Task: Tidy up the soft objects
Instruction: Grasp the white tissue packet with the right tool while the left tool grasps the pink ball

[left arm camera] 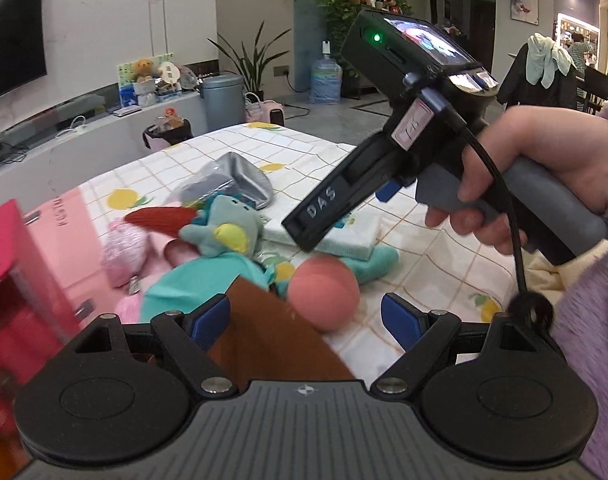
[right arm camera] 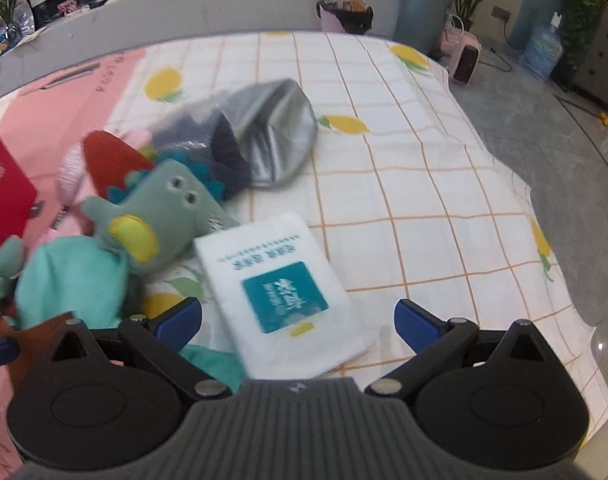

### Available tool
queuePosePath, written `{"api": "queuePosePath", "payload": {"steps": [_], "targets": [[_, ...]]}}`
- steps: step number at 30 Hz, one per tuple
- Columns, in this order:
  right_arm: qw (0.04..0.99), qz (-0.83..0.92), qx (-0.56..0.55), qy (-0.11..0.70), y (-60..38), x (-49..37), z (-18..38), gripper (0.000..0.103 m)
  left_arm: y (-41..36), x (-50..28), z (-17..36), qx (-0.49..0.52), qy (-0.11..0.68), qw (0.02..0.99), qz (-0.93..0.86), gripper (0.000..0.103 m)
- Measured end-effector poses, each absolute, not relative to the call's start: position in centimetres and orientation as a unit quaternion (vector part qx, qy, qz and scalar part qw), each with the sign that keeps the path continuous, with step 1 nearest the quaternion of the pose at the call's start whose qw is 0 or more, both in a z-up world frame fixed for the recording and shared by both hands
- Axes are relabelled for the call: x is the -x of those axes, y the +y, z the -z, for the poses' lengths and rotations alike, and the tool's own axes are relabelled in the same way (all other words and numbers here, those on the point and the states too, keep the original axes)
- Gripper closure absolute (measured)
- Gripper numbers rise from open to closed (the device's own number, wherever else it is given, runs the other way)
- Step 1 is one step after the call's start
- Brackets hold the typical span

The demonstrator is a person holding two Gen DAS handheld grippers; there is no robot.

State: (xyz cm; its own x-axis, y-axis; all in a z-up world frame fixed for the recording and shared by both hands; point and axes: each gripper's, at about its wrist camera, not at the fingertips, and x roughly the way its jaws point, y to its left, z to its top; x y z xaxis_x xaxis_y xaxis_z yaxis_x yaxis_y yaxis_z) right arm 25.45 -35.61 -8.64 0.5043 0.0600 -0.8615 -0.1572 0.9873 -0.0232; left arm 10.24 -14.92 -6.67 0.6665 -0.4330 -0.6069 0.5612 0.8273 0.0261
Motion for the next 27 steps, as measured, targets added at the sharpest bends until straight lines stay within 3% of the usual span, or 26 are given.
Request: {"api": "queuePosePath", "payload": {"steps": [8, 12, 14, 19, 23, 27], "targets": [[0.869, -0.077, 0.033, 0.487, -37.9, -26.6, 10.5, 0.003, -16.7, -12.6, 8.1, -0.1, 0.308, 0.898, 0.299, 0.003], [0.878, -0.08, 0.047, 0.47, -38.6, -25.9, 10.0, 0.028, -17.3, -13.0, 8.8, -0.103, 0.308, 0.892, 0.315, 0.003], [0.879, -0.074, 0.055, 0.468, -38.9, -25.5, 9.6, 0.034, -17.6, -13.4, 9.2, -0.106, 0.314, 0.888, 0.318, 0.011], [0.876, -0.04, 0.097, 0.471, -40.2, -23.9, 9.1, 0.034, -18.1, -13.6, 10.0, -0.108, 0.315, 0.898, 0.288, 0.039], [0.87, -0.033, 0.099, 0.482, -41.3, -22.4, 9.2, 0.034, -17.7, -14.0, 9.8, -0.088, 0.321, 0.9, 0.281, 0.047], [0.872, -0.023, 0.08, 0.481, -41.8, -22.4, 9.4, 0.023, -16.9, -14.5, 9.1, -0.045, 0.336, 0.899, 0.276, 0.048]]}}
